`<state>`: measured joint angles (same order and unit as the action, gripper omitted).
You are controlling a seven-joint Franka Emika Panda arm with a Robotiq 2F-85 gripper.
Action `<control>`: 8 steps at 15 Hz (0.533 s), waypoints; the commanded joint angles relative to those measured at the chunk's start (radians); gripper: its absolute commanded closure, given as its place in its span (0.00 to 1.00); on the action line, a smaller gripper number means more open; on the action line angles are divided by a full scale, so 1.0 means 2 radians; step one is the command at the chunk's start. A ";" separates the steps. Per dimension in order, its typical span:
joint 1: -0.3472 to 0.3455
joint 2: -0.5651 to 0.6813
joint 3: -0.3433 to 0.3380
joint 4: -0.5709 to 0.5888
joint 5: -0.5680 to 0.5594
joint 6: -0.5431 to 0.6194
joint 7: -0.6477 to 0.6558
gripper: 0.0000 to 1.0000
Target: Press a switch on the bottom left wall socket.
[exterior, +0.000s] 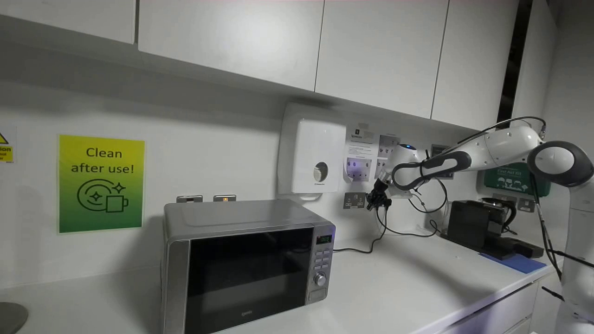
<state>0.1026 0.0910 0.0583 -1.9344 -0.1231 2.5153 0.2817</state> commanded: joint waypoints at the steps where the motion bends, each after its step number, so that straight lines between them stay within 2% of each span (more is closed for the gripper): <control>1: 0.000 0.000 0.000 0.001 0.001 -0.001 -0.002 0.99; 8: -0.001 0.015 -0.002 0.010 -0.007 0.005 -0.015 1.00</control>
<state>0.1037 0.1041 0.0584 -1.9359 -0.1230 2.5150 0.2755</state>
